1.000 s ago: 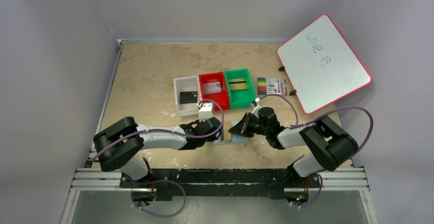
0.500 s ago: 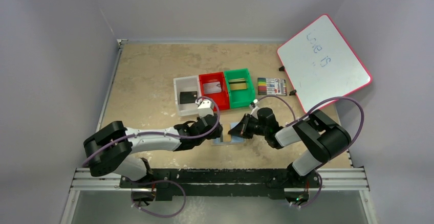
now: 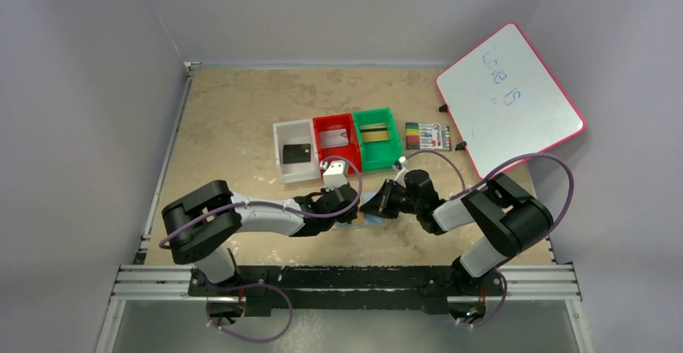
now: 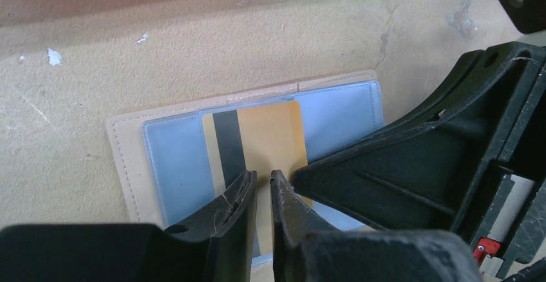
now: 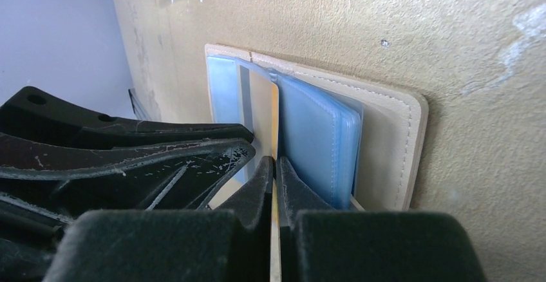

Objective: Take the credit cards out of the card holder
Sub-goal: Remove the credit card from the card holder.

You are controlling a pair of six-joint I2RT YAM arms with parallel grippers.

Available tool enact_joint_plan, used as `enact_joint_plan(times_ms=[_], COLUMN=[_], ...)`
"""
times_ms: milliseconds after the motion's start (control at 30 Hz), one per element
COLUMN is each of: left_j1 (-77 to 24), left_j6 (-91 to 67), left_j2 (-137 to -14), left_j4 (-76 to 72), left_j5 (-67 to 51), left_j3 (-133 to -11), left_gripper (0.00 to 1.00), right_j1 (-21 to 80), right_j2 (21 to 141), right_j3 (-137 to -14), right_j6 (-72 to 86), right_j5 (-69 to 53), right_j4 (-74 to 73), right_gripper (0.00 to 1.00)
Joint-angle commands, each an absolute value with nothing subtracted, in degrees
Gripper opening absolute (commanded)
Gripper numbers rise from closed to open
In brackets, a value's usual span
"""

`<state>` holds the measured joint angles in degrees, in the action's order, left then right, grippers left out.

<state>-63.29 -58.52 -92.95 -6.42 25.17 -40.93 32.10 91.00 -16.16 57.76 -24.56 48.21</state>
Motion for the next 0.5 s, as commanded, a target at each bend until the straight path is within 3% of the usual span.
enact_joint_plan(times_ms=[0, 467], left_j1=[-64.60, -64.79], left_j6=[-60.12, -58.44], left_j2=[-95.10, -94.32], left_j4=[2.72, 2.32], left_j5=[29.10, 28.86], left_j3=[-41.27, -38.42], left_gripper=[0.13, 0.12], right_j1=[31.22, 27.36], right_j2=[89.55, 89.05], right_j3=[-16.26, -13.54], right_j6=[55.05, 56.34], right_j5=[-21.03, -28.71], right_j4=[44.27, 51.08], right_gripper=[0.00, 0.00])
